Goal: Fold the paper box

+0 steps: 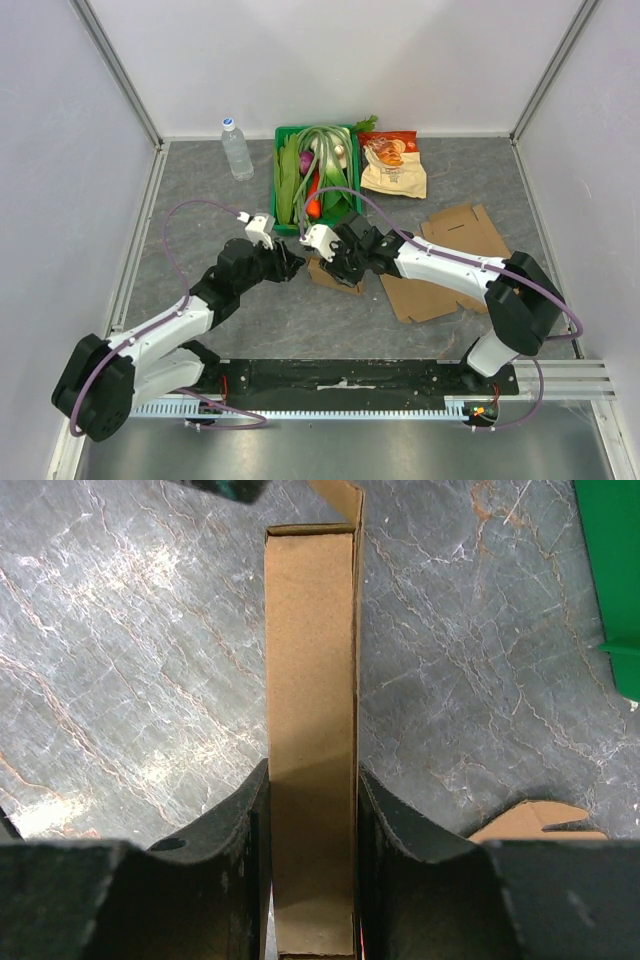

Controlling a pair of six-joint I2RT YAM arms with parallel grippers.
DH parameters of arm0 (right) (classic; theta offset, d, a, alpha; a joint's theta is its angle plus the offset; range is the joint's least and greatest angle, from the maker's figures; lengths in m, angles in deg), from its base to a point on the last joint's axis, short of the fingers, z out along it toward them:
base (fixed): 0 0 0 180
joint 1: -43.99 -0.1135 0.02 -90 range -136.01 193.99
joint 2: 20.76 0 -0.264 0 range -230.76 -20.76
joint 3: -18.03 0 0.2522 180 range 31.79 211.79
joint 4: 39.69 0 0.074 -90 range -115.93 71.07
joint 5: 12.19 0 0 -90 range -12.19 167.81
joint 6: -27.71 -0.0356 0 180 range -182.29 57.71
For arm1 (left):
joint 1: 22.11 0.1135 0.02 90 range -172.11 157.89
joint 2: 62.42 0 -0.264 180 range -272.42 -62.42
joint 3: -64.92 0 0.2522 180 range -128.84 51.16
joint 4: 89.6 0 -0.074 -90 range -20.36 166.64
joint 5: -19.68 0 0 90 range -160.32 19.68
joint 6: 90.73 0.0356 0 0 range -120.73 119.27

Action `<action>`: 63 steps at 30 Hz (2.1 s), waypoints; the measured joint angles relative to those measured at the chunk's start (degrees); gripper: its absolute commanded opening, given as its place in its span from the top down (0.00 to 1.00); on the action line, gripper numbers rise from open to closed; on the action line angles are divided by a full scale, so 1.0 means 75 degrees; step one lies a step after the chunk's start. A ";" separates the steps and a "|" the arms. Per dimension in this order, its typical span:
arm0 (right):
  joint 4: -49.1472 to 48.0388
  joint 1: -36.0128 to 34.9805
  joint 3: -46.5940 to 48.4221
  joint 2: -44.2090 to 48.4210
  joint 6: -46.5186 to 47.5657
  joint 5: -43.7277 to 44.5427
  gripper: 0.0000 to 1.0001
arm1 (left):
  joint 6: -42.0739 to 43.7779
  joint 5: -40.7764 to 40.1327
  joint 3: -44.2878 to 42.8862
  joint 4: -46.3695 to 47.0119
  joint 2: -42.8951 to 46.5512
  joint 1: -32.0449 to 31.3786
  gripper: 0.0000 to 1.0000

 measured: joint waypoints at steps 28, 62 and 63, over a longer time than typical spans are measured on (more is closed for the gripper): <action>-0.0050 -0.0012 -0.0041 -0.0003 0.0187 0.0038 0.81 | 0.1556 0.0950 -0.0067 0.1597 -0.1629 -0.0006 0.58; -0.0184 -0.0006 -0.0041 -0.0230 0.0099 0.0134 0.77 | 0.1690 -0.0137 -0.0356 0.0982 -0.1501 -0.0629 0.98; -0.0245 -0.0006 -0.0041 -0.0274 0.0093 0.0134 0.77 | 0.1687 -0.0248 -0.0323 0.0933 -0.1428 -0.0656 0.98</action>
